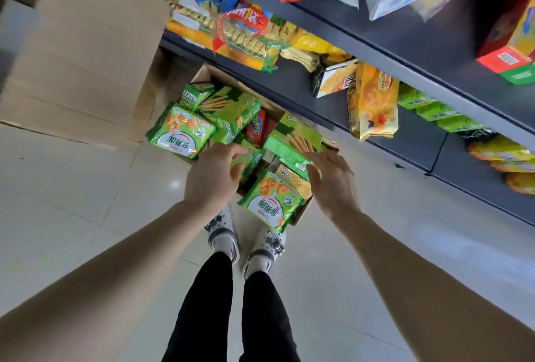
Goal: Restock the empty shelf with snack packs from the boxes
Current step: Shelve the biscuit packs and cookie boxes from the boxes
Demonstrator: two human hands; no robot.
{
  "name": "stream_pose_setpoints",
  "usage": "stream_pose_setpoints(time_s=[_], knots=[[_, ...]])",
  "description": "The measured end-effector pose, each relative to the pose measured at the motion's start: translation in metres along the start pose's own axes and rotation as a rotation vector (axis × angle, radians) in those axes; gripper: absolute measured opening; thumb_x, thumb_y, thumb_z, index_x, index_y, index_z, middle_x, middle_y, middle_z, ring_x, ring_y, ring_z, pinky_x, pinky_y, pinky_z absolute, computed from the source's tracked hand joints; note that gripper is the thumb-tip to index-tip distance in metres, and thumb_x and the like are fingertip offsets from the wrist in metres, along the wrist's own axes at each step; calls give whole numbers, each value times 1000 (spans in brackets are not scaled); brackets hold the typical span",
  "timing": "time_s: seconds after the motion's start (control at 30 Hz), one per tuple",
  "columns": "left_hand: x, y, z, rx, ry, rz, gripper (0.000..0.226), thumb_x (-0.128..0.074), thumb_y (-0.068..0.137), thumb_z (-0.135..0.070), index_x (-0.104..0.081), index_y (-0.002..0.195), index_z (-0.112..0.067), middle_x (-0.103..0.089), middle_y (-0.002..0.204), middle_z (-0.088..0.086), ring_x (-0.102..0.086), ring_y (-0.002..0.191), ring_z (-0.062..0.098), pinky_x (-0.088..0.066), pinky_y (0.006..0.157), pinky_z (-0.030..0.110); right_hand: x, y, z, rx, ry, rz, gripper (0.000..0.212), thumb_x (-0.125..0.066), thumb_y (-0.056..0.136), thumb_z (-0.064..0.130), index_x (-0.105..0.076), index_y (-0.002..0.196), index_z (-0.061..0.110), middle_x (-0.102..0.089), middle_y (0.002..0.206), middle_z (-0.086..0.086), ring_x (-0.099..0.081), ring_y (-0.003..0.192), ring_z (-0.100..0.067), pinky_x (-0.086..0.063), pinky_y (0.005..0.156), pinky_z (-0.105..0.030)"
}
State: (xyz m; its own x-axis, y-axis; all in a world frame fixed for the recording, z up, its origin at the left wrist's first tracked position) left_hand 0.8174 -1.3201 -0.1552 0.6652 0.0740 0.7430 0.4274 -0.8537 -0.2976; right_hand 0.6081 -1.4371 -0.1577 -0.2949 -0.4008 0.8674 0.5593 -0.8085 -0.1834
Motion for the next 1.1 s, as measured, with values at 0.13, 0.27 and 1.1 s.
stream_pose_setpoints(time_s=[0.13,0.27,1.1], knots=[[-23,3,14,19,0,40,27,-66,91,-15,-67,118,-17,-66,104,5,-64,91,23,-54,72,40,-16,3,-17,-44,-9,12,28,-67,89,5,-72,116,12,-69,103,-7,-65,94,-28,-51,81,-33],[-49,9,31,53,6,57,28,-67,91,-14,-67,119,-16,-66,104,6,-64,91,23,-51,70,34,-33,10,-38,-108,-4,43,28,-65,92,6,-71,119,12,-68,107,-8,-66,93,-28,-54,83,-35],[-65,98,220,96,300,59,72,-71,86,-12,-37,150,-16,-33,153,16,-39,134,38,-46,100,49,-186,102,1,9,-145,65,33,-68,89,7,-69,121,15,-63,121,-16,-55,111,-38,-49,95,-49]])
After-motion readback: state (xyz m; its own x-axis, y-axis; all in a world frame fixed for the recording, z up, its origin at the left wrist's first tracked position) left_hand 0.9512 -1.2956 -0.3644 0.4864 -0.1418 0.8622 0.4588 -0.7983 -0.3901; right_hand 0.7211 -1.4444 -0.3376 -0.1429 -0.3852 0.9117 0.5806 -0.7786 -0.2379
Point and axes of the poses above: each hand's wrist, its own y-axis towards the middle knuckle, its own x-axis out of the back of the hand, z = x × y, the point moved 1 cm from there along y, towards the middle knuckle
